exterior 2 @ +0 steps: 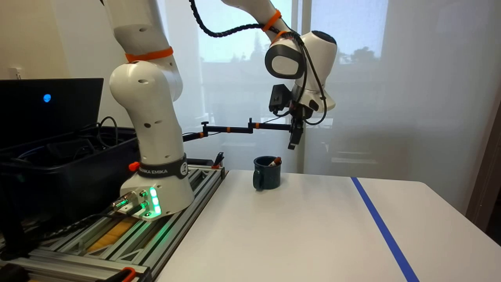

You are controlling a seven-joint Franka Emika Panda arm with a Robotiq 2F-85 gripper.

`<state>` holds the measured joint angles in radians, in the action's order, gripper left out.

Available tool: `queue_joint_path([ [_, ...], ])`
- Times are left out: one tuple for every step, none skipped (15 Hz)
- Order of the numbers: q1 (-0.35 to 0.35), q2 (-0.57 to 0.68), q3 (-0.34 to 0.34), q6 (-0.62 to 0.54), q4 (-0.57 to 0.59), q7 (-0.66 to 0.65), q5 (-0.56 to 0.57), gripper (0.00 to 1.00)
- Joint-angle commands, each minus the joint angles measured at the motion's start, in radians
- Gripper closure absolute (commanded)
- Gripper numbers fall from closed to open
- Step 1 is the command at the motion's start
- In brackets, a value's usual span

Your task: Remove the marker out of the cup

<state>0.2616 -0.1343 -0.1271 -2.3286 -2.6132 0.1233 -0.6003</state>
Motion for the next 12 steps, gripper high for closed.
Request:
queue_joint_path([
  [-0.014, 0.025, -0.023, 0.020, 0.023, -0.037, 0.013, 0.00],
  [-0.015, 0.029, -0.026, 0.022, 0.022, -0.043, 0.013, 0.00],
  [-0.015, 0.032, -0.029, 0.021, 0.020, -0.054, 0.016, 0.00],
  [-0.016, 0.035, -0.033, 0.017, 0.019, -0.070, 0.028, 0.00],
  [-0.018, 0.036, -0.037, 0.017, 0.018, -0.091, 0.040, 0.00],
  [-0.019, 0.038, -0.040, 0.018, 0.019, -0.109, 0.049, 0.00],
  [-0.020, 0.040, -0.043, 0.017, 0.018, -0.130, 0.061, 0.00],
  [-0.020, 0.043, -0.046, 0.016, 0.017, -0.148, 0.068, 0.00],
  [-0.019, 0.049, -0.048, 0.020, 0.016, -0.165, 0.073, 0.00],
  [-0.020, 0.054, -0.052, 0.021, 0.015, -0.187, 0.085, 0.00],
  [-0.021, 0.060, -0.055, 0.025, 0.014, -0.215, 0.100, 0.00],
  [-0.021, 0.066, -0.057, 0.032, 0.014, -0.235, 0.110, 0.00],
])
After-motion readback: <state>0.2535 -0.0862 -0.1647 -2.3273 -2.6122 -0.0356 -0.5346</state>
